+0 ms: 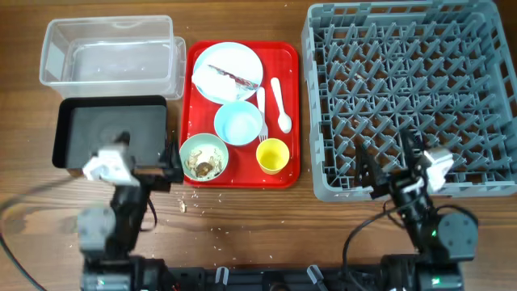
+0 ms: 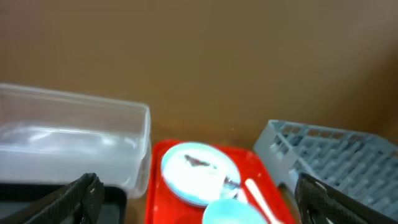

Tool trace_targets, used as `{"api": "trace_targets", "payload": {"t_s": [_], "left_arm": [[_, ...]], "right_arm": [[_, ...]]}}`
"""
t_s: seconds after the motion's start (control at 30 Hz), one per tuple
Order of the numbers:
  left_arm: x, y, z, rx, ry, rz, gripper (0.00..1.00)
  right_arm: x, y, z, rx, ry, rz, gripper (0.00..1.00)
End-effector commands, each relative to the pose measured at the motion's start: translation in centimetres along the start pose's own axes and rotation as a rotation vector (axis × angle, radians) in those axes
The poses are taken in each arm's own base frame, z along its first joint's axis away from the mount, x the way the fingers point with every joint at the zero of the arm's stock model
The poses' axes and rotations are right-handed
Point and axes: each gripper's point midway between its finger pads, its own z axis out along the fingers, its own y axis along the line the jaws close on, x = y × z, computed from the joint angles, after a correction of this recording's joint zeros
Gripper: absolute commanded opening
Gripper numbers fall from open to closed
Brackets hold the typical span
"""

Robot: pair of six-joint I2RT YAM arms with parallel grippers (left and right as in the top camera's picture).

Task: Sort waste into correct bins and load items into the dishwasher rack
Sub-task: 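Raise both arms from rest toward the red tray, then grasp the napkin and red wrapper on the blue plate with left gripper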

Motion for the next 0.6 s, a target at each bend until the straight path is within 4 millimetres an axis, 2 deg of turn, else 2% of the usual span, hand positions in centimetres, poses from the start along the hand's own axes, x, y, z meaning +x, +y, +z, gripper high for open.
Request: {"api": "trace_targets", "payload": {"t_s": [0.0,0.03,0.13,0.23,0.3,0.33,0.4,0.5,0.53,0.57], "left_arm": [[-3.5,-1.7,2.5,0.034,0.14,-0.035,1.0],[-4.9,-1.8,4.4,0.009,0.24,-0.057,1.0],[-6.4,-2.9,7.8,-0.001,0.417,-0.083,1.0],[-6.2,-4.3,12.2,0.003,0.596,-0.054,1.0],[-5.0,-4.6,15.1,-0.026,0.706,-0.048,1.0],[-3.8,-4.7,16.5,-0.035,0.771,-0.049,1.0],[0.3,-4.4,19.1,-0.06,0.929,-0.058,1.0],[7.0,-4.5,20.4,-0.043,1.116,-0.098,1.0],[10.1,-4.3,21.6,-0.043,1.168,-0.108,1.0],[11.7,-4.2,21.8,-0.059,1.207,-0.156,1.0]], "right_arm": [[-3.2,0.8,2.1,-0.032,0.079,-0.112,1.0],[-3.5,0.6,3.1,-0.022,0.143,-0.101,1.0],[-3.4,0.0,4.6,0.0,0.296,-0.077,1.0],[-2.8,-0.5,5.6,0.012,0.412,-0.067,1.0],[-1.9,-0.9,6.1,0.021,0.476,-0.042,1.0],[-1.1,-1.1,6.2,0.026,0.513,-0.028,1.0],[0.9,-1.6,6.1,0.037,0.593,0.003,1.0],[2.6,-1.9,5.8,0.048,0.665,0.033,1.0],[2.9,-2.0,5.9,0.049,0.674,0.037,1.0],[3.0,-2.0,6.0,0.05,0.677,0.038,1.0]]}}
